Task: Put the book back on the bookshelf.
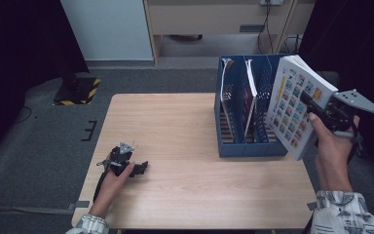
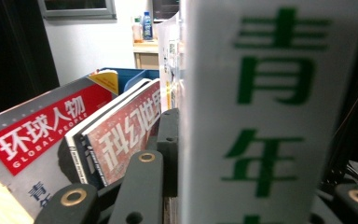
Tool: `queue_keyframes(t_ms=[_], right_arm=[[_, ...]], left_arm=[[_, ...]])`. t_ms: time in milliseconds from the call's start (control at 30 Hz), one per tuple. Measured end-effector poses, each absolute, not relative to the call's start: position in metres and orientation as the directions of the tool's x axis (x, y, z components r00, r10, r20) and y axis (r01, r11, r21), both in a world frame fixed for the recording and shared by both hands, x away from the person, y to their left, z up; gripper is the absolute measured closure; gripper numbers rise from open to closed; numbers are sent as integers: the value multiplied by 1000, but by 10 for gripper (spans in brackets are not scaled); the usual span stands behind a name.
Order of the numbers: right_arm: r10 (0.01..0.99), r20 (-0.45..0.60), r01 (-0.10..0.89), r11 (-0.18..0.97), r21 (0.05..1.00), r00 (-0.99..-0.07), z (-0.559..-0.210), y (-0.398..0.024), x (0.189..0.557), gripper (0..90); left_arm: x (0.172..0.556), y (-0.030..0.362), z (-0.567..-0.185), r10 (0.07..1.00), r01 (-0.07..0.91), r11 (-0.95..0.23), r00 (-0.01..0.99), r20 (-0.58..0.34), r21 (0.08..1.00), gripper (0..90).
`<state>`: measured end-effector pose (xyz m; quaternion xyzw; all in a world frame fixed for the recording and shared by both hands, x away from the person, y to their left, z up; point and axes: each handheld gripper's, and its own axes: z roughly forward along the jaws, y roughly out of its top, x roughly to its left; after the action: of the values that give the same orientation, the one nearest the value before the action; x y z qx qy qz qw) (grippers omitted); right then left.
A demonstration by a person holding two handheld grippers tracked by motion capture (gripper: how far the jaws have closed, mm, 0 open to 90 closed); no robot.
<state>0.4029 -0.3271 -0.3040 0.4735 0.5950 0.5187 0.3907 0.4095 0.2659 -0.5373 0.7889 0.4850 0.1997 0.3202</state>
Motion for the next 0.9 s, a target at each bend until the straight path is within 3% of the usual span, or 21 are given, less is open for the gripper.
queue_keyframes(t_ms=[900], right_arm=[[985,27,174,3,985,-169,-307,-322,459,738]], left_arm=[[411,265,-537,893,636,-325,450,6,700,0]])
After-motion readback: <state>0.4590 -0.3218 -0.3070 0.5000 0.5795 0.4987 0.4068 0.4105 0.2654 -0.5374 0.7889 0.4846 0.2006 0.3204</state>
